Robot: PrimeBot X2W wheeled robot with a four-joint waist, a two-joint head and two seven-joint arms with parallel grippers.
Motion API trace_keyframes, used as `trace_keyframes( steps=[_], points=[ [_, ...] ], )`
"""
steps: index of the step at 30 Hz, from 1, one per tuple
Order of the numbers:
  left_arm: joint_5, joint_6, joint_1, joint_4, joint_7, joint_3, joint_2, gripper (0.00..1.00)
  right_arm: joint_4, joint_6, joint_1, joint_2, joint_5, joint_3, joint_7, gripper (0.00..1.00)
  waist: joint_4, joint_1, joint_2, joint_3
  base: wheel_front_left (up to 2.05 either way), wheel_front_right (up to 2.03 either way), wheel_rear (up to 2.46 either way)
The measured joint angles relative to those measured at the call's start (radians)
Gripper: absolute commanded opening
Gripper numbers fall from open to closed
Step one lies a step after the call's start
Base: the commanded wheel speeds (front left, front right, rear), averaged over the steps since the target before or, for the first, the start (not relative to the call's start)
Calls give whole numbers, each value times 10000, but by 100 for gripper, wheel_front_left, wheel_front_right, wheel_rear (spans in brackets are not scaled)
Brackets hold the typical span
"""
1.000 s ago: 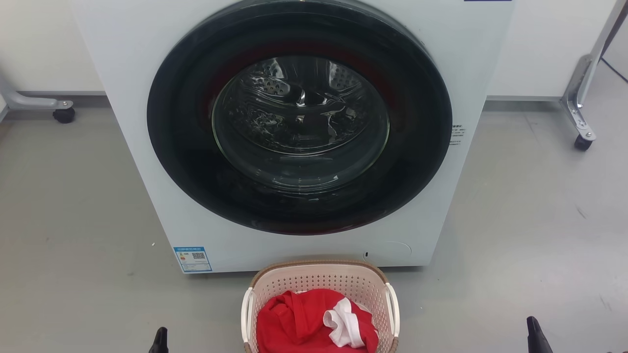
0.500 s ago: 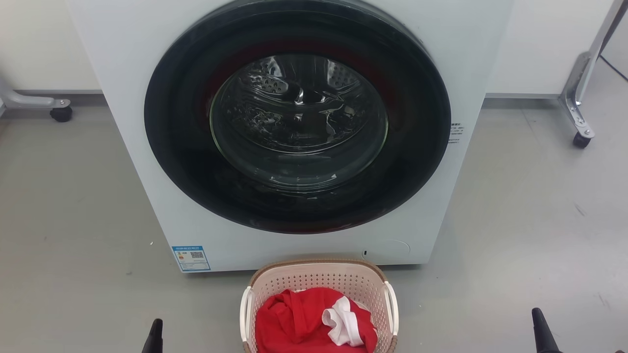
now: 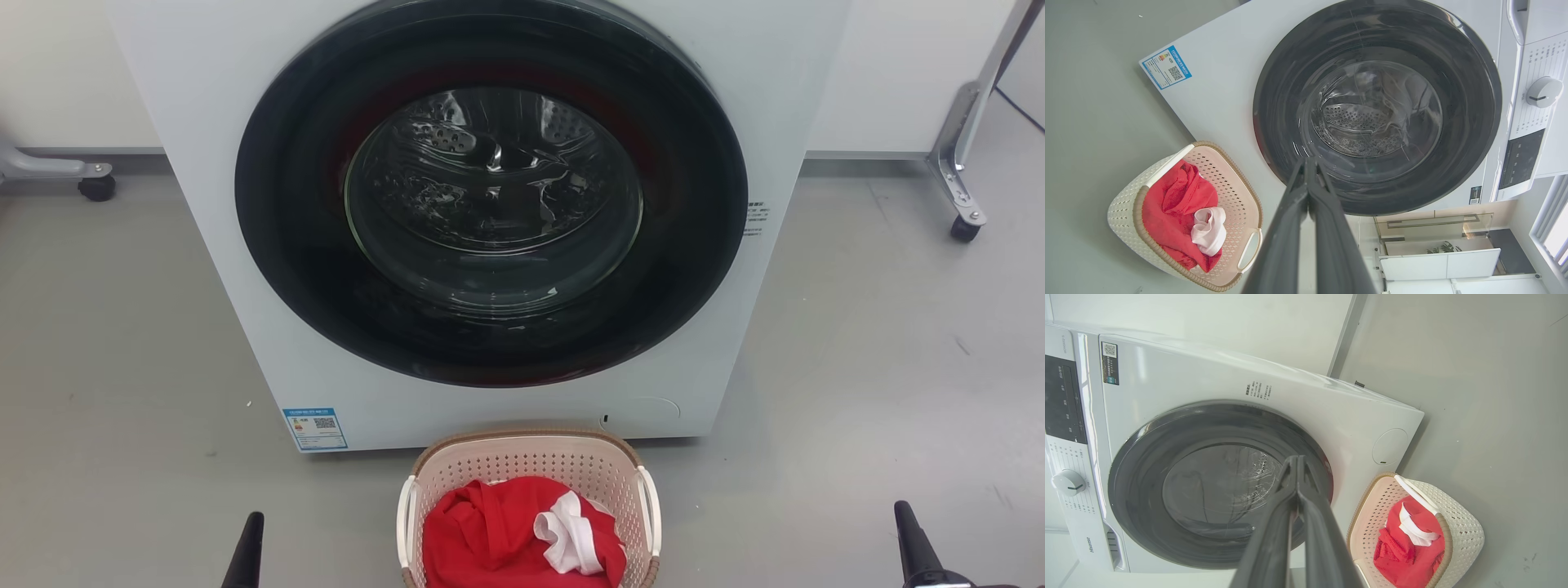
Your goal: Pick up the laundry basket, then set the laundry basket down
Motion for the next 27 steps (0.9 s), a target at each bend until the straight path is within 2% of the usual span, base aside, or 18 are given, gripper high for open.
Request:
trace_keyframes(
  steps=[18,27],
  points=[
    [-2257,-485,-476,198,610,560,-136,0,213,437,-394,69,2600,-531,612,0,-55,0,0,62,0,0,0],
    [-2401,-512,-518,203,610,570,-153,0,213,464,-499,77,2627,-546,610,0,-55,0,0,62,0,0,0]
  ],
)
